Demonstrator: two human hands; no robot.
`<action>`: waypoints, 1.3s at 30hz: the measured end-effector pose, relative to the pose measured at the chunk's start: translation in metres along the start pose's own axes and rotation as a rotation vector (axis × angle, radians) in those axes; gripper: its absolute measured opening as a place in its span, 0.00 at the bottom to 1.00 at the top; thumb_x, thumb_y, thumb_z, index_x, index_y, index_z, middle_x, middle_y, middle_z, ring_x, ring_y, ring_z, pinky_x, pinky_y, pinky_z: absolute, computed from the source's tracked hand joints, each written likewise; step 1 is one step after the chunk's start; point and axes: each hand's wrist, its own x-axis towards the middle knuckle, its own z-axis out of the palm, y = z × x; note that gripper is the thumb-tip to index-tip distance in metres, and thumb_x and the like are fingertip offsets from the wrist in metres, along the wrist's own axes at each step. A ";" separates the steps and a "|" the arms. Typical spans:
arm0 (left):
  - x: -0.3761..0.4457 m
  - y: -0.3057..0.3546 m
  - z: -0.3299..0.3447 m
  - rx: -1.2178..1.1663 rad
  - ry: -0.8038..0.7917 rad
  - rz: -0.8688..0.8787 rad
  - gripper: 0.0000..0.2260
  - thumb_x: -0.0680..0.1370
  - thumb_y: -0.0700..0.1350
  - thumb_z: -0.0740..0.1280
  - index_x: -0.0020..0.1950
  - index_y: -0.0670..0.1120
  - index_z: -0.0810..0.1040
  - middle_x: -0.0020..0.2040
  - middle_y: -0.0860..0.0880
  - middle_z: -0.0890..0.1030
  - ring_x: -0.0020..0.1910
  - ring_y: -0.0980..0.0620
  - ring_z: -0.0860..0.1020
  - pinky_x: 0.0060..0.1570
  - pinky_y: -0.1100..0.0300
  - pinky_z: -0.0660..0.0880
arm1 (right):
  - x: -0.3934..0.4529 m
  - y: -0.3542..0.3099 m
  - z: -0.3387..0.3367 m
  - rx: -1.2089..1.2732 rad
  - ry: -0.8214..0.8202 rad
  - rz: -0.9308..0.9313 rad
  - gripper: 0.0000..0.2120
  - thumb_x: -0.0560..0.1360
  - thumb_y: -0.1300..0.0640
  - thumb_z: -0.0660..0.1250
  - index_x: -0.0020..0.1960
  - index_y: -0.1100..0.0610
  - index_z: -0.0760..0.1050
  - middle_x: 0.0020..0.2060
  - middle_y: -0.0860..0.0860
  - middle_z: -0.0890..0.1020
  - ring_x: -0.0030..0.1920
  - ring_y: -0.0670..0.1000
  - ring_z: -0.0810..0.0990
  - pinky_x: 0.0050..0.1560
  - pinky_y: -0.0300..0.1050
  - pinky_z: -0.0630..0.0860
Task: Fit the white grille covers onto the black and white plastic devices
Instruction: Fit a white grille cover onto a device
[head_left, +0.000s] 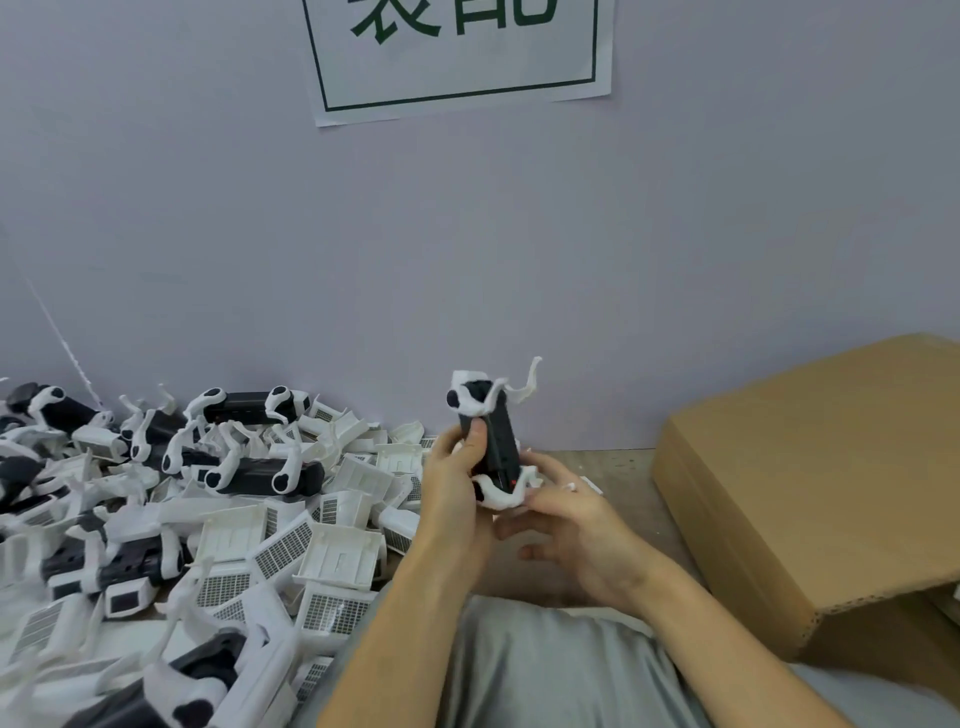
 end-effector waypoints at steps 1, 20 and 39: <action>0.001 0.010 0.000 -0.055 0.017 0.013 0.10 0.82 0.44 0.64 0.52 0.37 0.78 0.41 0.40 0.80 0.40 0.41 0.80 0.41 0.50 0.77 | 0.000 -0.001 0.001 0.024 0.000 -0.007 0.20 0.67 0.51 0.71 0.59 0.50 0.77 0.45 0.54 0.83 0.43 0.52 0.82 0.40 0.44 0.73; 0.013 0.050 -0.017 -0.118 0.214 0.155 0.08 0.76 0.44 0.74 0.51 0.46 0.78 0.34 0.50 0.79 0.35 0.53 0.79 0.36 0.56 0.79 | 0.012 0.012 0.042 -0.763 0.121 -0.206 0.04 0.78 0.53 0.68 0.49 0.51 0.82 0.44 0.46 0.83 0.43 0.43 0.79 0.52 0.42 0.77; -0.002 -0.008 0.013 0.438 -0.182 -0.143 0.19 0.84 0.57 0.56 0.52 0.48 0.82 0.39 0.50 0.86 0.37 0.55 0.84 0.41 0.59 0.79 | -0.004 -0.056 -0.018 -0.581 0.240 -0.283 0.15 0.78 0.66 0.67 0.58 0.49 0.73 0.39 0.50 0.84 0.40 0.41 0.82 0.43 0.32 0.73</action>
